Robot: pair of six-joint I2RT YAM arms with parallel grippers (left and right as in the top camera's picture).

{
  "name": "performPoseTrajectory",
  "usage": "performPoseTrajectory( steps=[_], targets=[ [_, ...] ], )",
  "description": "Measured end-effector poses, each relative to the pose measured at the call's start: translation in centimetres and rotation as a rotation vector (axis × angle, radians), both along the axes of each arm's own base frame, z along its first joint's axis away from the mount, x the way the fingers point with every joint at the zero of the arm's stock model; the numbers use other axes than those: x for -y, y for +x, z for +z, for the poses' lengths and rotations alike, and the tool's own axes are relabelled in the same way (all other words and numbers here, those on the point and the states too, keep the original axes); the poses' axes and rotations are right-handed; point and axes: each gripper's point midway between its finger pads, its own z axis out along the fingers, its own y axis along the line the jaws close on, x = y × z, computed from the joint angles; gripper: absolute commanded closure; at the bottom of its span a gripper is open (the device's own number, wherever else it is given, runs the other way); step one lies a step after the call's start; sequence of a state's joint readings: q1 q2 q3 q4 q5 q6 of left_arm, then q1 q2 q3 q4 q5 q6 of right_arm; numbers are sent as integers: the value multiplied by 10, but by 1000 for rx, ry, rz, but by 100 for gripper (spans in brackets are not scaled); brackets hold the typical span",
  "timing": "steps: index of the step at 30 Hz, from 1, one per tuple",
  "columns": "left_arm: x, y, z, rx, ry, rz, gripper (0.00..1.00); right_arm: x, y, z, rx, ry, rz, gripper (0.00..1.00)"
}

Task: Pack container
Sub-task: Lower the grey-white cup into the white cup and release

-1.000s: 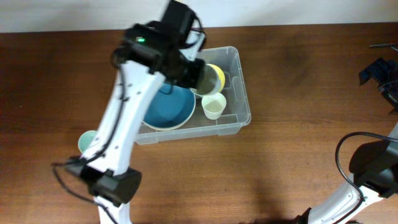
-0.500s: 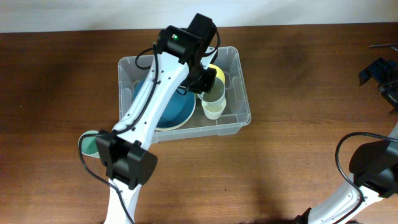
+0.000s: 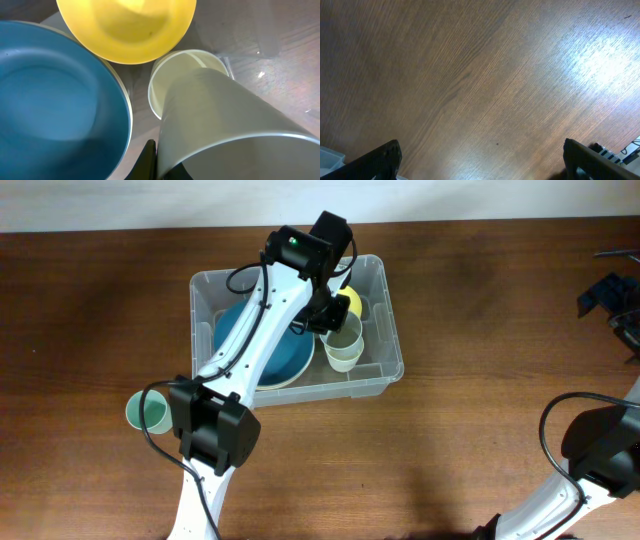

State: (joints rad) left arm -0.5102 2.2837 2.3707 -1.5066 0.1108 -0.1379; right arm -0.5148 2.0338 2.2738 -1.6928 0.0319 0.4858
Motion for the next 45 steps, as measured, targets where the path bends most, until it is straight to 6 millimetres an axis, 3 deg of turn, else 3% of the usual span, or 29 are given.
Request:
performPoseTrajectory(
  steps=[2,5,7,15,19,23,27,32,37,39,42,45],
  targets=[
    [0,0,0,1,1,-3,86,0,0,0,0,0,0,1],
    [-1,0,0,4,5,-9,59,0,0,0,1,0,0,1],
    [-1,1,0,8,9,-16,27,0,0,0,1,0,-1,1],
    [-3,2,0,11,10,-10,13,0,0,0,0,0,0,1],
    [-16,8,10,23,17,23,7,0,0,0,0,0,0,1],
    [-64,25,44,81,56,163,7,0,0,0,1,0,0,1],
    [-138,40,90,185,65,378,7,0,0,0,0,0,-1,1],
    [-223,30,152,321,40,626,7,0,0,0,0,0,0,1],
    [-300,-13,213,459,-4,912,6,0,0,0,0,0,-1,1],
    [-323,-37,222,473,-6,1021,7,0,0,0,0,0,0,1],
    [-346,-79,219,437,-4,1187,7,0,0,0,0,0,-1,1],
    [-355,-117,195,339,8,1337,7,0,0,0,0,0,-1,1]
  ],
)
